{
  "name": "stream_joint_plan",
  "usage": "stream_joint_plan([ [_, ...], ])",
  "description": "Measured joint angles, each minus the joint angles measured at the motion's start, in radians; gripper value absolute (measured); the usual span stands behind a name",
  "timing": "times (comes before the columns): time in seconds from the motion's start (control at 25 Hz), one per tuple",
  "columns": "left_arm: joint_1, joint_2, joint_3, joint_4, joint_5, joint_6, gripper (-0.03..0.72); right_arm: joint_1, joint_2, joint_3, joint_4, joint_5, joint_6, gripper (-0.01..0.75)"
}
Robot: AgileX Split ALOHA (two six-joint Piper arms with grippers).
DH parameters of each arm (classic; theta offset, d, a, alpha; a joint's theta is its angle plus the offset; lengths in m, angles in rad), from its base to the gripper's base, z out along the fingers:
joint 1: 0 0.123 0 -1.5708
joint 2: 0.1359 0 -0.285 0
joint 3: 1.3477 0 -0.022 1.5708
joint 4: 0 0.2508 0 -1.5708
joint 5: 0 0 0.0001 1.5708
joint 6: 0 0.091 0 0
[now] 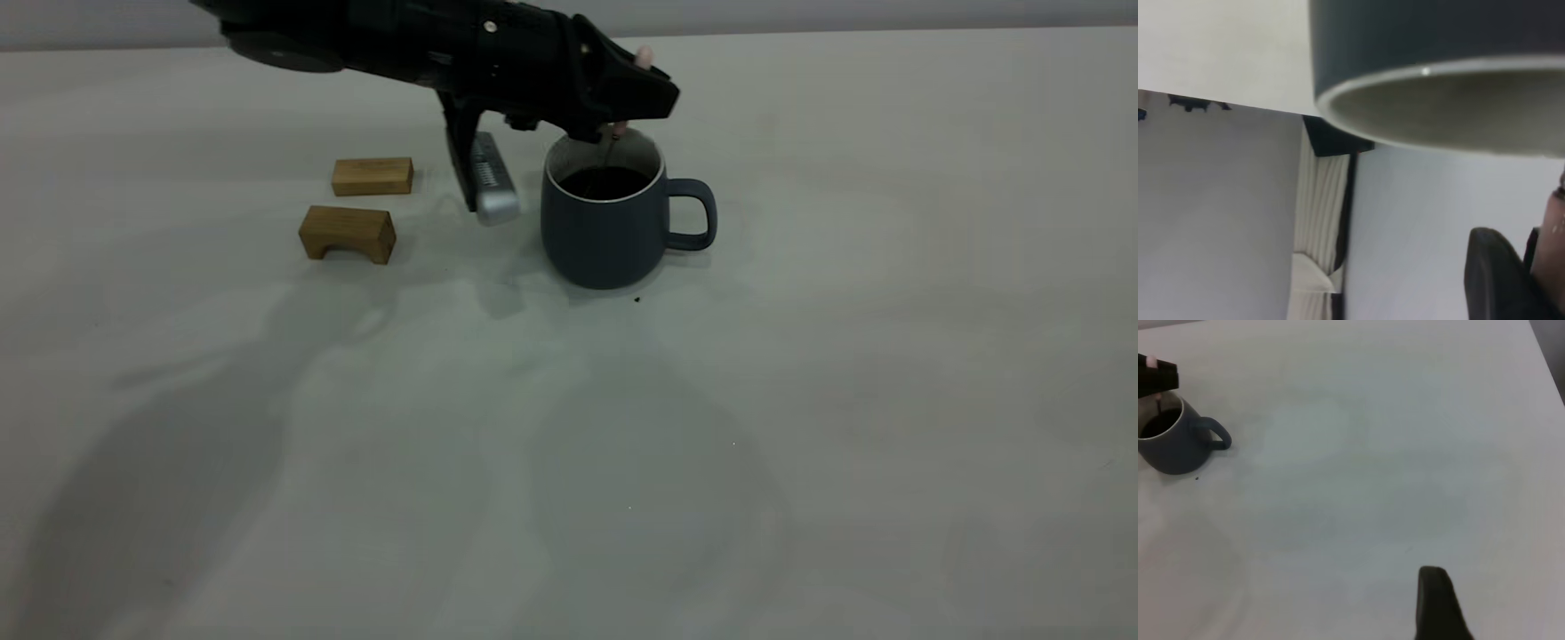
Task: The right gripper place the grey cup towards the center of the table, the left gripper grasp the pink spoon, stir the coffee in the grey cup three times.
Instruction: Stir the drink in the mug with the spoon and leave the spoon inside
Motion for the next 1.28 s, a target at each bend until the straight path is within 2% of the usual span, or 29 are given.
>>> stream_joint_plan([
  [0.16, -0.015, 0.016, -0.018, 0.0, 0.03, 0.029, 0.127, 0.0, 0.0, 0.0, 0.0, 0.0, 0.0, 0.491],
  [0.36, -0.014, 0.019, -0.017, 0.029, 0.14, 0.029, 0.127, 0.0, 0.0, 0.0, 0.0, 0.0, 0.0, 0.491],
  [0.56, 0.017, 0.019, -0.017, 0.092, 0.201, 0.007, 0.127, 0.0, 0.0, 0.0, 0.0, 0.0, 0.0, 0.491],
  [0.72, 0.065, 0.019, -0.017, 0.139, 0.194, -0.017, 0.127, 0.0, 0.0, 0.0, 0.0, 0.0, 0.0, 0.491],
  [0.88, 0.082, 0.019, -0.03, 0.119, 0.144, -0.014, 0.127, 0.0, 0.0, 0.0, 0.0, 0.0, 0.0, 0.491],
  [1.12, 0.043, 0.028, -0.092, 0.078, 0.075, 0.007, 0.127, 0.0, 0.0, 0.0, 0.0, 0.0, 0.0, 0.491],
  [1.28, 0.007, 0.029, -0.108, 0.075, 0.084, 0.008, 0.127, 0.0, 0.0, 0.0, 0.0, 0.0, 0.0, 0.491],
])
